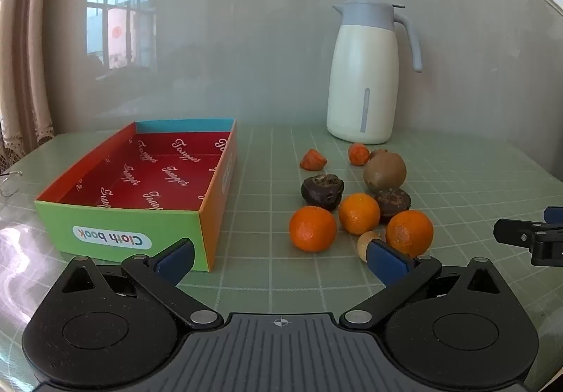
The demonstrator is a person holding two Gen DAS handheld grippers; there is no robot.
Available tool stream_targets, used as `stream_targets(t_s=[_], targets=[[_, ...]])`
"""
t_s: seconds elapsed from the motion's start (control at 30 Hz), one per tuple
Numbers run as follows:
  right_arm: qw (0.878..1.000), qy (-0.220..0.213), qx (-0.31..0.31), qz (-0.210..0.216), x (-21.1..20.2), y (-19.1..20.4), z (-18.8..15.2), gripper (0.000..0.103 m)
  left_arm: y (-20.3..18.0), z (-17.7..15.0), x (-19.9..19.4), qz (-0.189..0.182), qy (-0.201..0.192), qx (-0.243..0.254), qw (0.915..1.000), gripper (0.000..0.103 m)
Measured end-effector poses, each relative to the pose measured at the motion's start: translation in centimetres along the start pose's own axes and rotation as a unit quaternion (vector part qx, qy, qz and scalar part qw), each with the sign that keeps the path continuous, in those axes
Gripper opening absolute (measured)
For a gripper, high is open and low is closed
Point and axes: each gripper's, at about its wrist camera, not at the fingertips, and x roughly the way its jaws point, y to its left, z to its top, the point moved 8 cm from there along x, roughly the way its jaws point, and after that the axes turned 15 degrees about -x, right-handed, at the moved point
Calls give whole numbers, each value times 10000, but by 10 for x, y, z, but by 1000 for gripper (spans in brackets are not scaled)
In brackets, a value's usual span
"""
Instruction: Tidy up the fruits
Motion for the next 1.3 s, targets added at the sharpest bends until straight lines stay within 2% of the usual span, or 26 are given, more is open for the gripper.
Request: stream_targets(t_s=[1.3], targets=[[10000,22,7,13,0,0,-1,103,0,-1,0,-3,34,14,10000,103]])
